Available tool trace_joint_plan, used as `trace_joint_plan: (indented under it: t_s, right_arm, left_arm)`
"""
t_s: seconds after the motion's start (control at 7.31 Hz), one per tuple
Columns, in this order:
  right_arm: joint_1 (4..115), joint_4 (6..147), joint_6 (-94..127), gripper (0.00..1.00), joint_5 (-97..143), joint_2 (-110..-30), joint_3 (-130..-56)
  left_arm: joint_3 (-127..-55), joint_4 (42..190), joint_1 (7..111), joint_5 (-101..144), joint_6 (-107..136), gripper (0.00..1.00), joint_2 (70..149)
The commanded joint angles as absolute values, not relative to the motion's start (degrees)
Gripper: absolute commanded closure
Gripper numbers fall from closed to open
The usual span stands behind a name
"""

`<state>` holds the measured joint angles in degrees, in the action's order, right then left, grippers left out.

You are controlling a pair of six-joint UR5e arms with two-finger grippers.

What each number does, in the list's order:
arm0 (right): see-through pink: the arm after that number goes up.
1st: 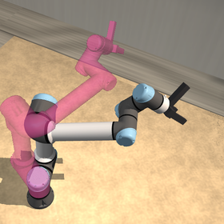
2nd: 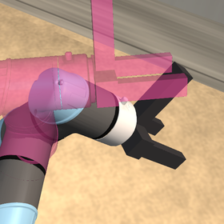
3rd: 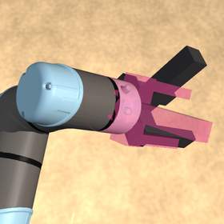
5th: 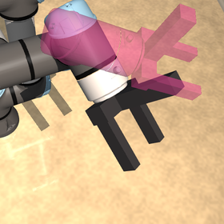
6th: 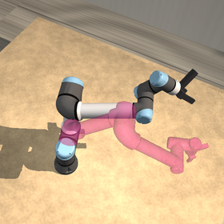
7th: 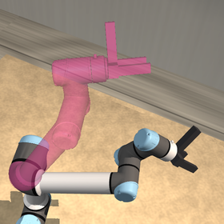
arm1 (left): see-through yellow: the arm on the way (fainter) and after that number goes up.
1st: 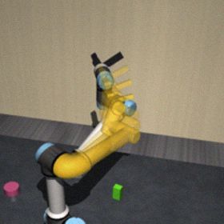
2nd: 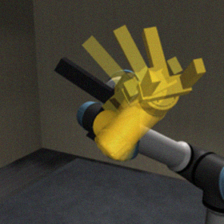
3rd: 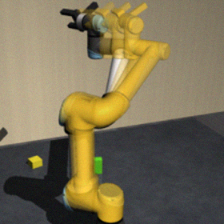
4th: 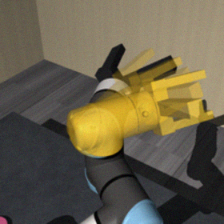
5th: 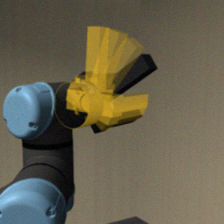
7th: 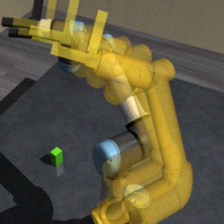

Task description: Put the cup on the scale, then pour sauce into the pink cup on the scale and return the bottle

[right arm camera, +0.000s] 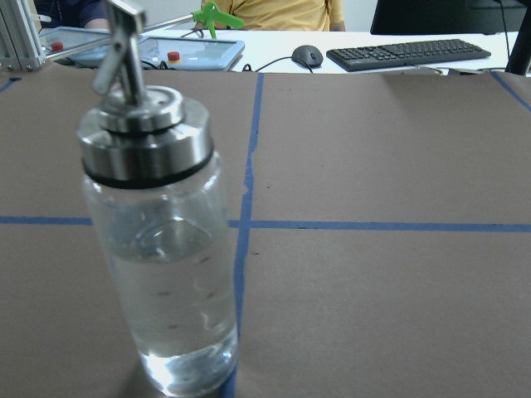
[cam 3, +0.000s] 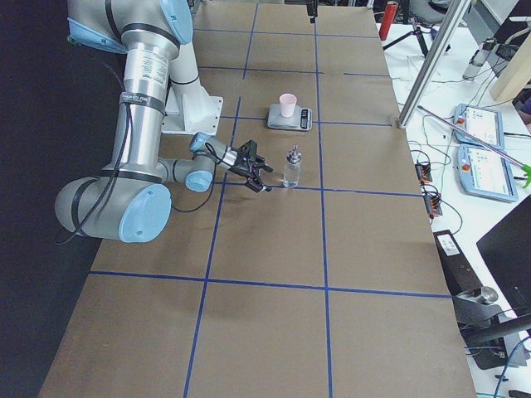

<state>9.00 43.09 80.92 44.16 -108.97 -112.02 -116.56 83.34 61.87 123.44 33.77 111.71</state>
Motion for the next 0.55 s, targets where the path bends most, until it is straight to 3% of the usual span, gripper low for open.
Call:
trace_joint_plan:
  t_s: [0.0,0.41]
  right_arm:
    - [12.71,34.13,74.31,0.00,52.35,-113.98,-111.28]
    - [36.02,33.13,58.43,0.00,80.57,-113.39,-110.57]
  left_arm:
    - [-114.97,83.32,62.92,123.40,29.99,0.29,111.71]
    - [-114.87,83.15,63.28,123.57,29.00,0.29,111.53]
